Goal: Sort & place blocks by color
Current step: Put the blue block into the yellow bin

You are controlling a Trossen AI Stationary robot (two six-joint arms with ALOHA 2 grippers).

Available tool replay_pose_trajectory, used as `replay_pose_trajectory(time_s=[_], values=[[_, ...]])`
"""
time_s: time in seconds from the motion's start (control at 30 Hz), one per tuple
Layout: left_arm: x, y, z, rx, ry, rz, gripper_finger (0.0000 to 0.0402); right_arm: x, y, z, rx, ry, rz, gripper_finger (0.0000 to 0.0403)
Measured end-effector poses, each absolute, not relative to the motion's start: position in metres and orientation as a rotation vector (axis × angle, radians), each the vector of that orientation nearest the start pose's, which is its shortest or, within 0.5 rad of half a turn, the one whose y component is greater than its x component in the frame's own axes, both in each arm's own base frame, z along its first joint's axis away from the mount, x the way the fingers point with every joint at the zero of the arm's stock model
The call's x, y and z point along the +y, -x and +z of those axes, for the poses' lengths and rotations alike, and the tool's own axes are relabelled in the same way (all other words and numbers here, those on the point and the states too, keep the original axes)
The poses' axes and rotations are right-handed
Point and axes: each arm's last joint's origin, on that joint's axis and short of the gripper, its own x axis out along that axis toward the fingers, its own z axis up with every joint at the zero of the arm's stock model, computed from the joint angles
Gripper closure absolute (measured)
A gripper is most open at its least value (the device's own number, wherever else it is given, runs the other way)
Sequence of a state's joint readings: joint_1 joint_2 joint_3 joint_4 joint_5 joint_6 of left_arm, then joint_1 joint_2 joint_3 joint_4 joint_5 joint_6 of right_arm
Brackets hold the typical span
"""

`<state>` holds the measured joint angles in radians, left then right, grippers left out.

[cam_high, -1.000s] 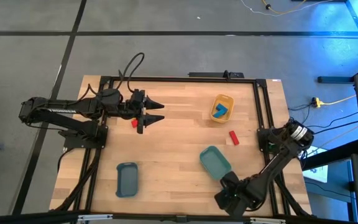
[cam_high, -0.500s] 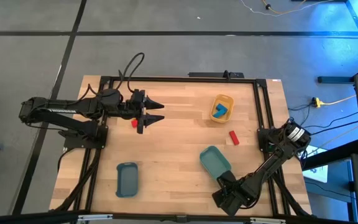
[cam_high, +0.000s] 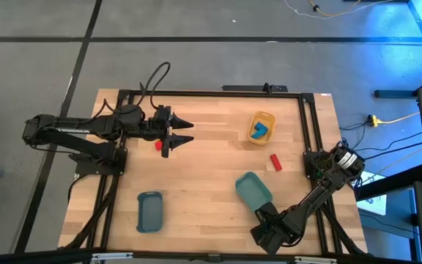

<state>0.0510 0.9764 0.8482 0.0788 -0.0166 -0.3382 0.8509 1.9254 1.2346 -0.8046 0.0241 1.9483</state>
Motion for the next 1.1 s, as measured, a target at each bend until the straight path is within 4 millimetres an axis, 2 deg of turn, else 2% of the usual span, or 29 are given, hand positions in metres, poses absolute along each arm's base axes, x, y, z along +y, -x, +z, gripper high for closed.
replay_pose_trajectory(time_s=[0.07,0.2,0.33,0.6,0.73,0.87,1.1], values=[[0.012,-0.219,0.346,0.037,0.339,0.075,0.014,0.259,-0.228,0.15,1.361,-0.899,-0.764,0.0275],[0.012,-0.219,0.346,0.038,0.338,0.075,0.014,0.256,-0.226,0.168,1.361,-0.863,-0.661,0.0272],[0.011,-0.219,0.346,0.039,0.339,0.068,0.014,0.252,-0.221,0.195,1.329,-0.841,-0.517,0.0272],[0.011,-0.219,0.346,0.044,0.331,0.038,0.014,0.233,-0.217,0.253,1.04,-0.772,-0.293,0.0272],[0.013,-0.219,0.346,0.051,0.326,-0.009,0.014,0.217,-0.225,0.268,0.916,-0.744,-0.289,0.0272],[0.016,-0.218,0.346,0.05,0.326,-0.008,0.014,0.202,-0.242,0.276,0.839,-0.682,-0.255,0.0272],[0.02,-0.201,0.357,0.015,0.337,-0.088,0.014,0.171,-0.276,0.284,0.724,-0.591,-0.217,0.0272]])
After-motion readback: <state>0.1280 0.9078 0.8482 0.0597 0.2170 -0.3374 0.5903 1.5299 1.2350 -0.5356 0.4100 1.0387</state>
